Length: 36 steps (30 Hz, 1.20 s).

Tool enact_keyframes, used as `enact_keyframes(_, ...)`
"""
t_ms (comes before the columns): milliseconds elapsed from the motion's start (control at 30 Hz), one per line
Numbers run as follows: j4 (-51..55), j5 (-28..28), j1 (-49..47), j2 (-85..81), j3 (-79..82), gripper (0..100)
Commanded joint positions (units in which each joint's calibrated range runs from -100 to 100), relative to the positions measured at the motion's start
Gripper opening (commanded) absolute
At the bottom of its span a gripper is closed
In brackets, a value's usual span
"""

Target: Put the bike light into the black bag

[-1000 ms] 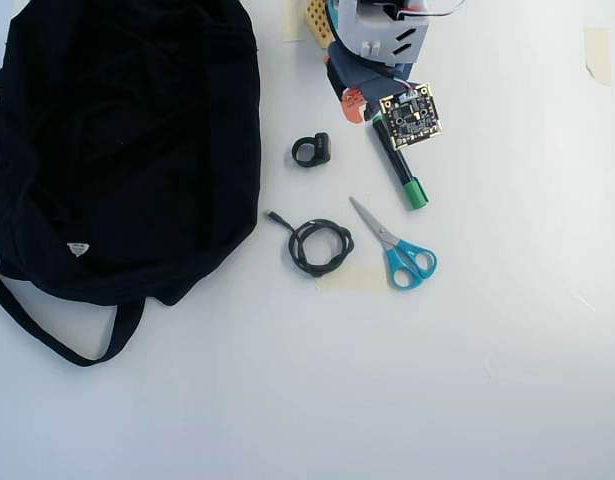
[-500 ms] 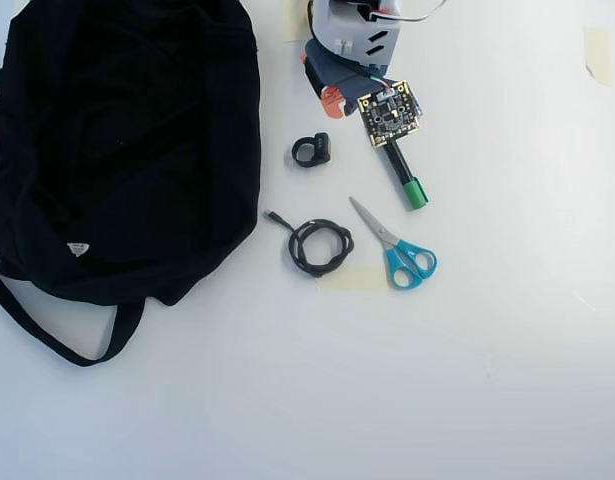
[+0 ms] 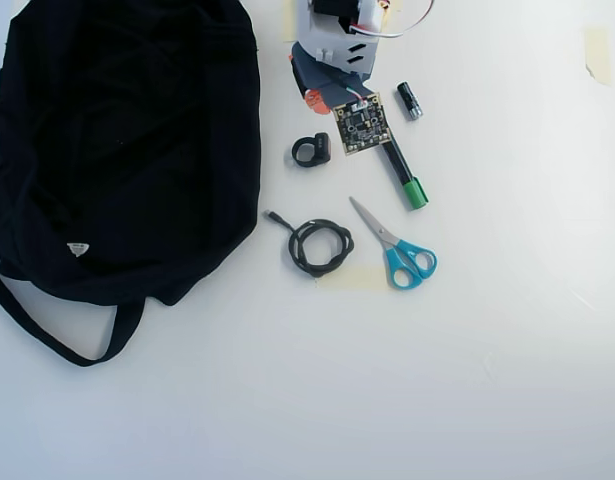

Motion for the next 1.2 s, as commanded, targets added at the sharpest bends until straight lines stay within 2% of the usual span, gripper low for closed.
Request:
enact_keyframes(0, -2.60, 0.58, 1.32, -1.20, 1.38, 2)
enact_keyframes(133, -5.01, 2.68, 1.47, -1.20, 3.00, 2)
enact_keyframes(467, -6.22, 2.05, 1.69, -1.11, 3.63, 2)
enact_keyframes(1000, -14.06, 2.05, 1.84, -1.11, 10.19, 3)
enact_keyframes(1167, -14.06, 2.31, 2.89, -1.11, 10.19, 12)
